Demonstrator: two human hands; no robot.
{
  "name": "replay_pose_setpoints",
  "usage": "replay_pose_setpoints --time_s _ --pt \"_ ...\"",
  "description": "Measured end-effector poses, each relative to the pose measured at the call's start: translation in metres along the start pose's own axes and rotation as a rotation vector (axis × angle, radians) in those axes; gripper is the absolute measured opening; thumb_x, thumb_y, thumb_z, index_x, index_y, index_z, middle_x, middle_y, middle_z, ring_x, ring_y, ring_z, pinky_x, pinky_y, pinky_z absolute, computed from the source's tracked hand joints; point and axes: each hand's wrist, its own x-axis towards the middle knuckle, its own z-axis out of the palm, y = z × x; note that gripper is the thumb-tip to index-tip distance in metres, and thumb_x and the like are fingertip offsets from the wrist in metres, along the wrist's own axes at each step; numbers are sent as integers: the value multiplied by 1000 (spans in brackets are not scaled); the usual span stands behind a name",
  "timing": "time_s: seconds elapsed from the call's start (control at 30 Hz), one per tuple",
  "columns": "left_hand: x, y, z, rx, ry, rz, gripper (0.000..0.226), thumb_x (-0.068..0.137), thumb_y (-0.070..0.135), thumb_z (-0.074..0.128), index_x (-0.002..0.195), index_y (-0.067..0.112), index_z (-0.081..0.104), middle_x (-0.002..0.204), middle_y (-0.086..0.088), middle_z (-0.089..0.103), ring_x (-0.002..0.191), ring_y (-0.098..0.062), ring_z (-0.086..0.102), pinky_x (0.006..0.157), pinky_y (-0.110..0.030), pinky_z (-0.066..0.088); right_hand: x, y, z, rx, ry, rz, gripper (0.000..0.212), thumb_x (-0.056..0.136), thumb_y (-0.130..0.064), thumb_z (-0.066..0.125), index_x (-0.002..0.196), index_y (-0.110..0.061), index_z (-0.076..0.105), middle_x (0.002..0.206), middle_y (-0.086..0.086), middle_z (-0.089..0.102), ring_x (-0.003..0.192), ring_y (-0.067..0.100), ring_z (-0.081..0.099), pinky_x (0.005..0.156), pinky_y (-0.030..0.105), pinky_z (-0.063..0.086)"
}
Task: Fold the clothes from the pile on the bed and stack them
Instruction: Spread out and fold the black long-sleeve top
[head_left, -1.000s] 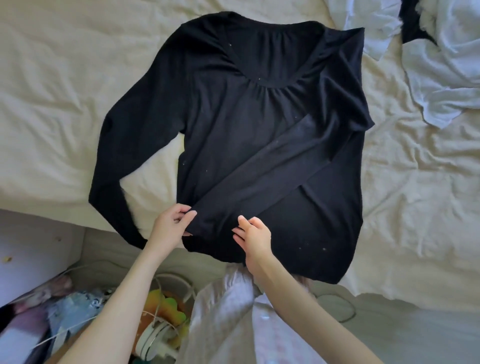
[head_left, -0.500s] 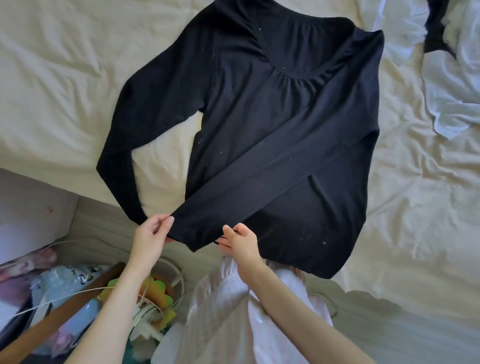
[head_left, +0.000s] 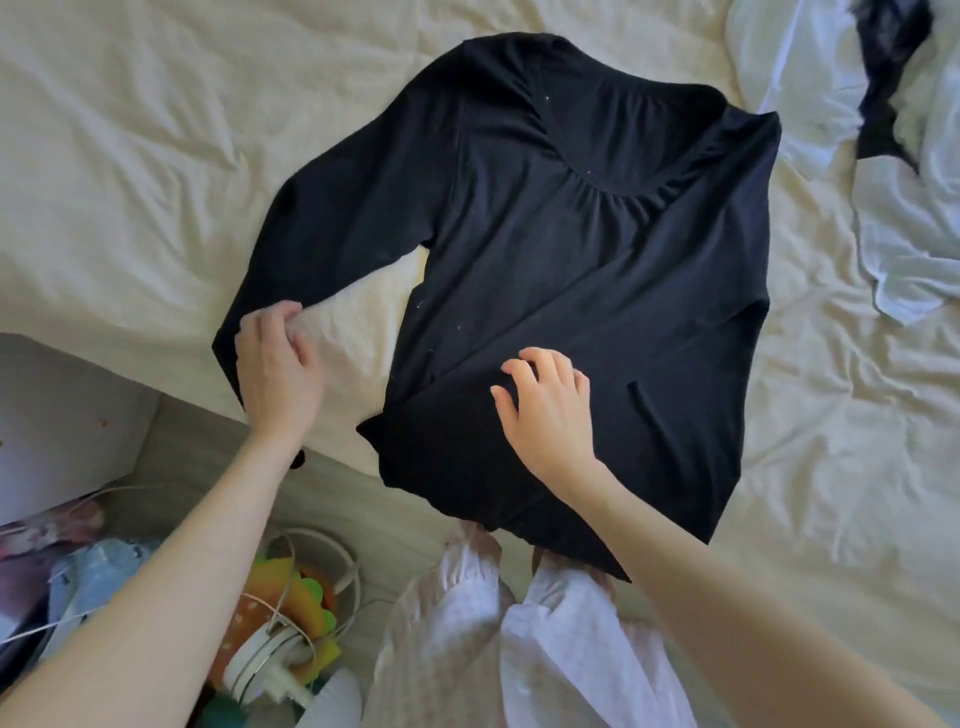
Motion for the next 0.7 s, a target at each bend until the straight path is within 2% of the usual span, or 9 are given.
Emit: replay_pose_setpoints --time_s 0.07,0.13,0.2,0.27,0.37,0.47,0.53,0.63,0.7 --pt "31 -5 -5 -6 12 -83 40 95 14 46 134 5 40 136 -17 40 127 -31 37 103 -43 35 17 -5 3 -115 -43 -35 47 97 -42 42 137 -17 46 148 8 37 140 26 26 111 46 21" --pt "54 -15 -9 36 -68 -195 54 93 26 54 140 6 33 142 -17 35 131 -33 33 104 -49 34 29 -7 10 -161 -153 -1 59 96 -51 38 147 -21 28 156 8 20 144 29 14 113 52 15" --pt "67 -26 -15 28 -194 -307 58 90 36 59 136 7 39 136 -15 44 124 -33 42 98 -47 39 35 -6 19 -185 -260 23 68 95 -56 36 150 -24 13 159 8 6 145 30 6 114 53 12" --pt "68 -31 -22 37 -241 -330 46 90 37 58 122 5 52 118 -16 58 109 -35 54 83 -42 45 36 -2 25 -216 -318 16 72 95 -56 36 151 -25 3 159 7 -3 146 29 -2 115 53 8" --pt "51 -10 -31 204 -60 -190 36 93 33 55 114 3 56 105 -18 64 95 -38 59 68 -36 40 35 2 24 -203 -345 -10 70 96 -52 36 152 -26 1 159 5 -6 146 28 -5 116 51 5" --pt "12 40 -28 201 17 30 26 93 28 53 106 7 59 93 -14 65 81 -36 60 61 -34 36 29 6 12 -29 -277 -23 56 100 -35 39 150 -21 19 159 5 9 146 23 7 118 45 7" --pt "-18 76 -15 108 -117 183 23 93 26 53 108 10 62 96 -12 67 83 -37 61 64 -39 42 15 13 2 33 -158 -15 48 99 -23 43 145 -14 35 155 8 25 144 24 20 117 42 14" --pt "-58 108 17 28 -486 430 31 96 25 47 124 19 59 119 0 64 108 -20 59 89 -33 43 -18 33 -5 -2 -6 62 48 94 -16 55 140 -9 44 150 15 34 141 30 29 114 48 23" --pt "-66 106 30 14 -501 473 32 97 19 47 127 15 57 127 0 60 120 -15 51 103 -29 37 -37 50 -5 -68 -22 99 53 93 -22 58 142 -11 41 151 15 31 141 32 27 113 51 23"
